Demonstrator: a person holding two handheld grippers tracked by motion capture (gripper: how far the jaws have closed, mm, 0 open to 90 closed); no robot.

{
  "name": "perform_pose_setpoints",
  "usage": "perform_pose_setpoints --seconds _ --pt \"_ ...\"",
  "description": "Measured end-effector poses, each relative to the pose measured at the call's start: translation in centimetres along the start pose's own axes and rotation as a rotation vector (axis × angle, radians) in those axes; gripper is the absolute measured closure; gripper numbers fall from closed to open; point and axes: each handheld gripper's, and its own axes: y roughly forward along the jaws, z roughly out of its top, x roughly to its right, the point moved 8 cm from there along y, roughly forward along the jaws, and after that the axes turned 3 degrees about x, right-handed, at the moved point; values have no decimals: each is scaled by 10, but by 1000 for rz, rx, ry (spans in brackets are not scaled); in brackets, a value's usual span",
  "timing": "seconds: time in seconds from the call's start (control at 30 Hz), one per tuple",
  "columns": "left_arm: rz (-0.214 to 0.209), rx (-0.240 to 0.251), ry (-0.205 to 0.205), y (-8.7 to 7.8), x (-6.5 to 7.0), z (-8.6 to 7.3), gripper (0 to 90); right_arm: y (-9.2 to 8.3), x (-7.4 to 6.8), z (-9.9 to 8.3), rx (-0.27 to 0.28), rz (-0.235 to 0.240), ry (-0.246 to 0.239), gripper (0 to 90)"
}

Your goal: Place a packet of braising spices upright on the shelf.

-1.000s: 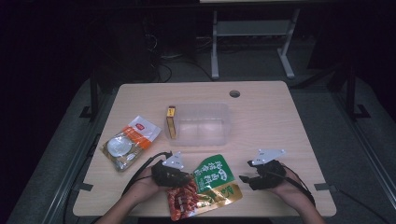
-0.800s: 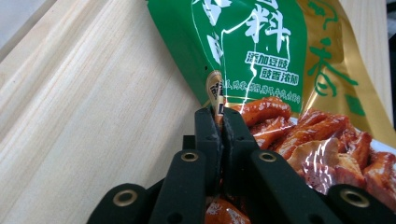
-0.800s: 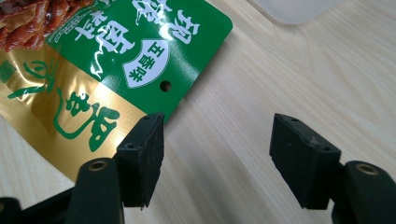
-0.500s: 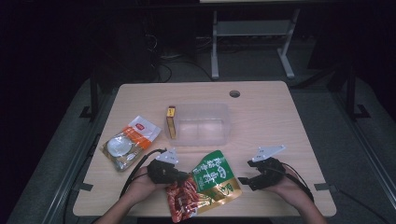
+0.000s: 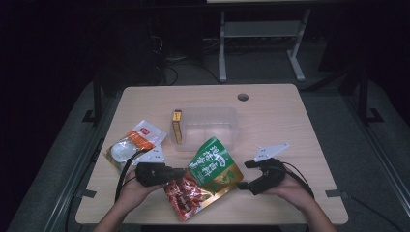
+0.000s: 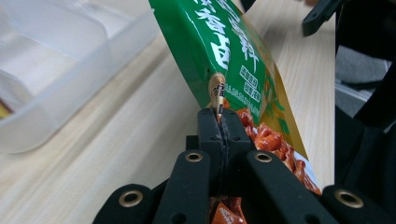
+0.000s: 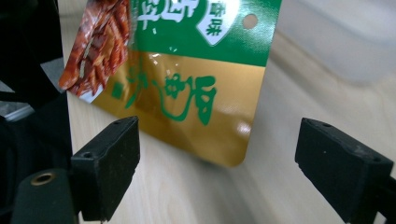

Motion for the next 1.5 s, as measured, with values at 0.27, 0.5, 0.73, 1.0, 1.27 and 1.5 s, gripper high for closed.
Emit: perform_pose_setpoints --seconds 0.27,0.5,0.73,1.0,1.27,1.5 --pt "24 66 12 -17 0 6 894 15 7 44 65 74 -17 149" --pt "69 131 -18 -30 -3 10 894 24 1 59 101 116 -44 194" --pt "92 200 -18 -40 -4 14 895 26 -5 61 110 163 -54 292" --pt "100 229 -12 -40 -2 18 895 34 -13 60 101 232 -50 434" --pt "135 240 -26 -41 -8 17 896 34 -20 59 95 292 -53 632" --pt "143 265 -37 -45 -10 18 896 36 -13 54 87 294 -21 586"
